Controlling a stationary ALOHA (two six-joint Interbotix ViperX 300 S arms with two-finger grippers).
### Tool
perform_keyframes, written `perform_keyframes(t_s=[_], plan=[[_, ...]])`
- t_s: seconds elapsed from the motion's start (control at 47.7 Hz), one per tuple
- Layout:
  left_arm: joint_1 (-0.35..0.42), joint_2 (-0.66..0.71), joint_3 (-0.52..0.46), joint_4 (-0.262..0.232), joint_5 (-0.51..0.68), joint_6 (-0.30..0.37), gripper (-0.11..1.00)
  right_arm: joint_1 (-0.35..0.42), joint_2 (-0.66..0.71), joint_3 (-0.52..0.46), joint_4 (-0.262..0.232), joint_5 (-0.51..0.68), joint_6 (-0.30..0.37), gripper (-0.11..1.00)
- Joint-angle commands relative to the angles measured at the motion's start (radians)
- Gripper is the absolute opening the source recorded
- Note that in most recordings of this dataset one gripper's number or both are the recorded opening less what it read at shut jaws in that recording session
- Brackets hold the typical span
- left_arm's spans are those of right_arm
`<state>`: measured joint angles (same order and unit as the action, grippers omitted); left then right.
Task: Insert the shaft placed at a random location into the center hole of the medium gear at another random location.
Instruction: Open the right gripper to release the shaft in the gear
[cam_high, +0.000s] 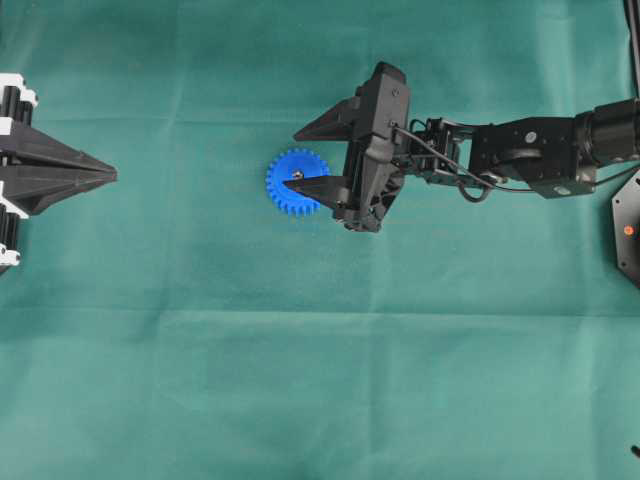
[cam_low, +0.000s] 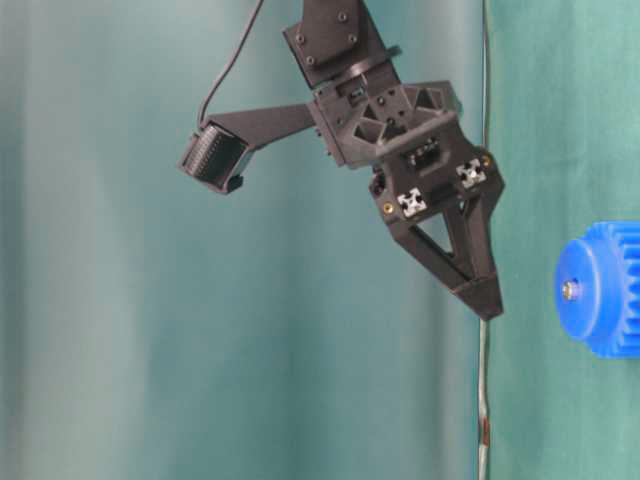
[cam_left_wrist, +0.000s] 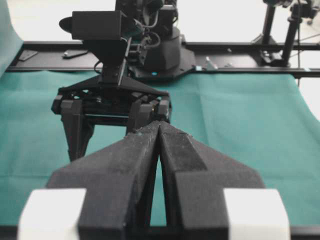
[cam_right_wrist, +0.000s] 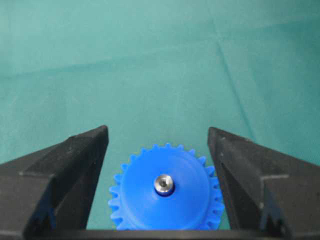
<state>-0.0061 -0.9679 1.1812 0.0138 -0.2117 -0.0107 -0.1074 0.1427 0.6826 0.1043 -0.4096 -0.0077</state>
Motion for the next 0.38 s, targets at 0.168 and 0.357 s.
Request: perform_keyframes(t_s=[0.168, 0.357], plan=[[0.000, 0.008, -0.025, 0.002, -0.005, 0.000, 0.00, 0.003, -0.038, 0.002, 0.000, 0.009, -0.017, 0.85], [0.000, 0.008, -0.025, 0.003, -0.005, 0.000, 0.00, 0.002, -0.074, 0.043, 0.002, 0.029, -0.012, 0.85]])
